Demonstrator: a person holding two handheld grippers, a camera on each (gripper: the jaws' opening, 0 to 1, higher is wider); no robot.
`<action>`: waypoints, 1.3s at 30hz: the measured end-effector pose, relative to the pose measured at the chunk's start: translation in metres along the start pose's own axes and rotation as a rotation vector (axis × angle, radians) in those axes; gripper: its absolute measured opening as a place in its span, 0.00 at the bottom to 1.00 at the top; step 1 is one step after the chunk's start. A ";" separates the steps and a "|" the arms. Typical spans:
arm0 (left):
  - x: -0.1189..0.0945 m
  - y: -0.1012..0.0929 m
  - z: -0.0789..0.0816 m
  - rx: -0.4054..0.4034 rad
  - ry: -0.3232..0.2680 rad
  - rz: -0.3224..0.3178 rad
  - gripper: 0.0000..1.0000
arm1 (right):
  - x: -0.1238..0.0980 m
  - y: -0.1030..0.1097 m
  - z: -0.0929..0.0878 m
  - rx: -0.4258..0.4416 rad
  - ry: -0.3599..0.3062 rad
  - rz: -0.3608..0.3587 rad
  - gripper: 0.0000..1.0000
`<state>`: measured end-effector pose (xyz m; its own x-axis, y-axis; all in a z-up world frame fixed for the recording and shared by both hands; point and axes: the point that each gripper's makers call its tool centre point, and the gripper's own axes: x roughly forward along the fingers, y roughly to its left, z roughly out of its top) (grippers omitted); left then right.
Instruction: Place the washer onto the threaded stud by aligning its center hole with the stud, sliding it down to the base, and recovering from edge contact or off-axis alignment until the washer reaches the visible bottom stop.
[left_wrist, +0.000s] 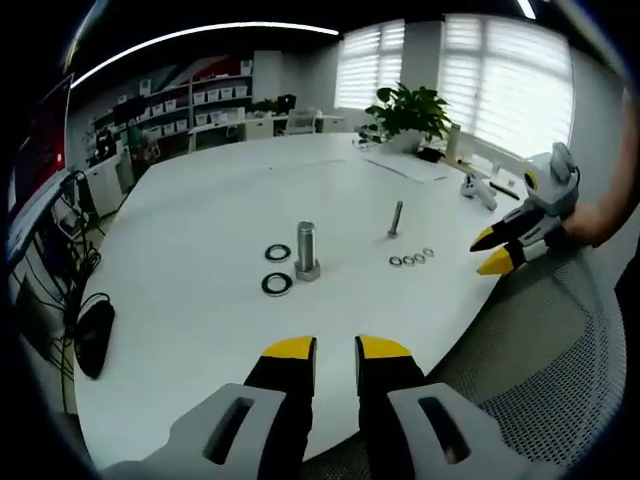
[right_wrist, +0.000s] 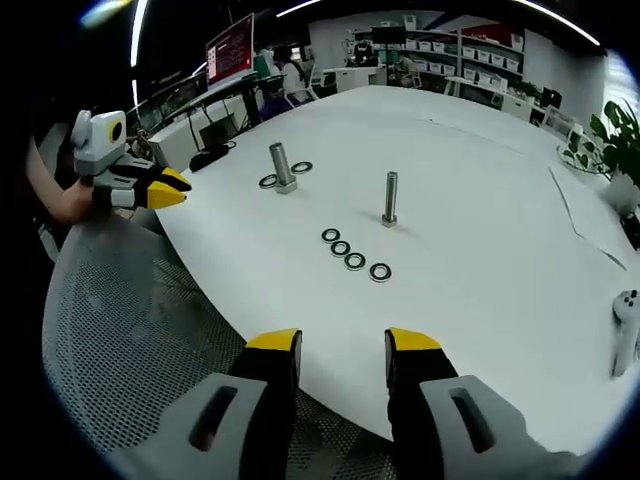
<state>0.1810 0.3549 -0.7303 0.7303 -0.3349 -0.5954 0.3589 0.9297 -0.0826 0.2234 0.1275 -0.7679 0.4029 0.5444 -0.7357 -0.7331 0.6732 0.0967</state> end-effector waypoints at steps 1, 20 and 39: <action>0.000 0.000 0.000 0.000 0.001 0.000 0.13 | 0.000 0.000 0.000 0.001 0.000 0.000 0.36; 0.000 0.000 0.000 0.011 0.004 -0.004 0.13 | -0.001 -0.003 0.003 0.026 -0.017 -0.016 0.36; -0.001 0.000 0.004 0.006 -0.013 -0.006 0.13 | 0.001 -0.003 0.000 0.022 0.007 -0.008 0.36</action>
<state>0.1824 0.3548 -0.7270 0.7357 -0.3426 -0.5842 0.3671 0.9266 -0.0811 0.2258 0.1263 -0.7688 0.4053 0.5355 -0.7409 -0.7172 0.6888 0.1055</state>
